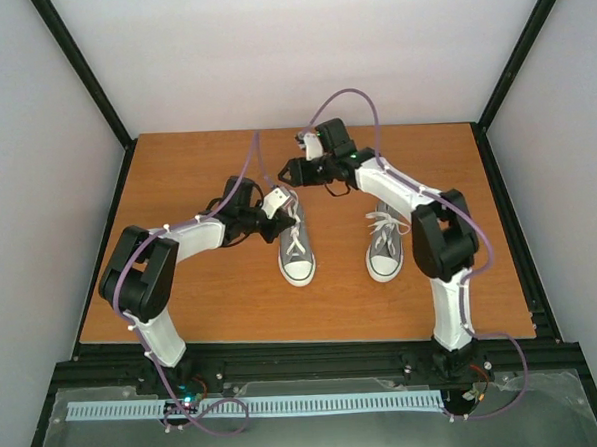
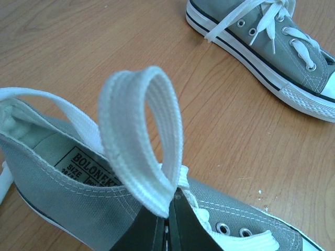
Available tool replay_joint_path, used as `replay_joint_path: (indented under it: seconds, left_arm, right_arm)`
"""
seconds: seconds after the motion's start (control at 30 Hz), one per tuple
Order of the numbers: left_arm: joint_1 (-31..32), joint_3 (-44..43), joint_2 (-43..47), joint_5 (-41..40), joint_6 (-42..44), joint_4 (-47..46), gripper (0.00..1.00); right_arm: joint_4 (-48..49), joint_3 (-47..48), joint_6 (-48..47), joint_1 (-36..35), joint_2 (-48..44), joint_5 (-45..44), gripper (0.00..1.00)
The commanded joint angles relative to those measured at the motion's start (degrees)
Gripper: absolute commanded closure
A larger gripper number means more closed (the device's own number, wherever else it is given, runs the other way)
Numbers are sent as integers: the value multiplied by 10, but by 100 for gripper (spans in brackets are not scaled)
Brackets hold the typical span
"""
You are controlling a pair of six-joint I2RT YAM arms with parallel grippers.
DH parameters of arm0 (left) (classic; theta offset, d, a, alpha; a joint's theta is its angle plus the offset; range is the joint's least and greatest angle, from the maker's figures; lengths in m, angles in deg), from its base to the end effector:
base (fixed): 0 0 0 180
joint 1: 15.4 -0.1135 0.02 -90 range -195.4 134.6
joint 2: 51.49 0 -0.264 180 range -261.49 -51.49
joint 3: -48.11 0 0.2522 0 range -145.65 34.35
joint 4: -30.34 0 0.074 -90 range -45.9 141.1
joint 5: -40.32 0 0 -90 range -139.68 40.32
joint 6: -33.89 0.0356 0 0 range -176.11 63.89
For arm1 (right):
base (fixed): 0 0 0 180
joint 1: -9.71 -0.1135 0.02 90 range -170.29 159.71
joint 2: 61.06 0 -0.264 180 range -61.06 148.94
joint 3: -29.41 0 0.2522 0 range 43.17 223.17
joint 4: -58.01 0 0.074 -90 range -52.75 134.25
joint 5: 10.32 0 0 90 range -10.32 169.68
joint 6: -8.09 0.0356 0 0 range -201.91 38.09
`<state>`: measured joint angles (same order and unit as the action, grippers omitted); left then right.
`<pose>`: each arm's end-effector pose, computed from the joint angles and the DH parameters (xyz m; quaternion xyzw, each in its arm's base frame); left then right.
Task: Tie the shoes
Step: Wrap the shoelace around the shoelace.
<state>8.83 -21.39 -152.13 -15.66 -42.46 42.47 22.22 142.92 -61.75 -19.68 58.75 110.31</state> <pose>0.3201 -0.1659 0.1716 0.3947 0.7927 -0.3024 0.3529 0.4089 0.2512 0.2448 -0.1778 0.8699 0.3833 0.2544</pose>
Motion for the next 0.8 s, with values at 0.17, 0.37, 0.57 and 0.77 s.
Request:
replay_joint_path:
  seconds: [0.17,0.37,0.57,0.77]
  left_arm:
    - [-8,-17,-4,17,1,-1,99]
    - [-8,-24,-14,21,-4,4,99]
    - [-9,-27,-17,23,-3,6,99]
    - [-9,-29,-18,24,-3,9,99]
  right_arm:
    - [126,-192,18,19,-143,17,46]
    - [209,-287,25,-5,-171,45,42]
    - [273,-318,48,-14,-168,41,43]
    - [297,-319,63,-24,-154,24,45]
